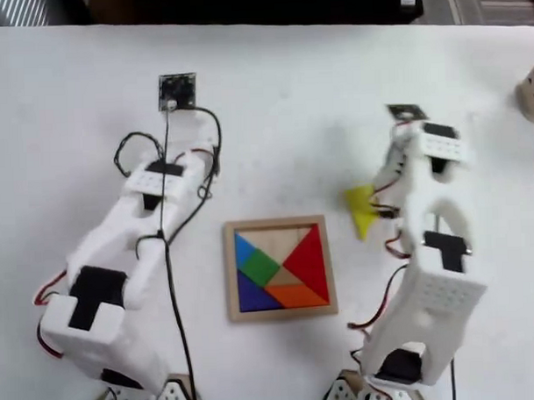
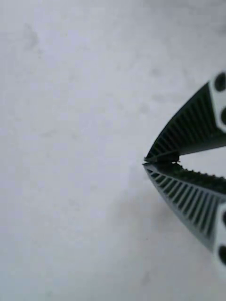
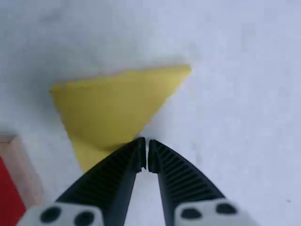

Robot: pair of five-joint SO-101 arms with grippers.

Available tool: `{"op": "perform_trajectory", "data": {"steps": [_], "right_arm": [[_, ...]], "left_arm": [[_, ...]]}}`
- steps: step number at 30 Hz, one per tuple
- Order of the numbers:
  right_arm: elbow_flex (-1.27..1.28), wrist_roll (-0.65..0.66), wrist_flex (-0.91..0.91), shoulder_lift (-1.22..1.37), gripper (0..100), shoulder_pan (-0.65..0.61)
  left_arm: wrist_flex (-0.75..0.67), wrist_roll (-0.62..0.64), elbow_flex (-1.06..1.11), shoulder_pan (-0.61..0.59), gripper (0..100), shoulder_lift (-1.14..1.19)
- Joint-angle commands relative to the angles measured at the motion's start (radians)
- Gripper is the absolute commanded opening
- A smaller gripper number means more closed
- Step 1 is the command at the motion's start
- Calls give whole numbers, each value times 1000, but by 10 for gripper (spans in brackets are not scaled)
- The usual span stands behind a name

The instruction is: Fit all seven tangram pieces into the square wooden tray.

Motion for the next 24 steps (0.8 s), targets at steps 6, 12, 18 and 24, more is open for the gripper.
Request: {"op": "perform_trajectory", "data": {"steps": [6, 12, 18, 24], "right_arm": [[-98, -77, 1, -13, 18, -194], [-164, -118, 64, -44, 18, -171], [-161, -178, 33, 5, 18, -58], [-219, -186, 31, 140, 18, -59]], "left_arm": [[-5, 11, -60, -13, 23, -13], [-12, 11, -60, -13, 23, -13], [-40, 11, -60, -13, 23, -8], [-40, 11, -60, -13, 23, -7]]}}
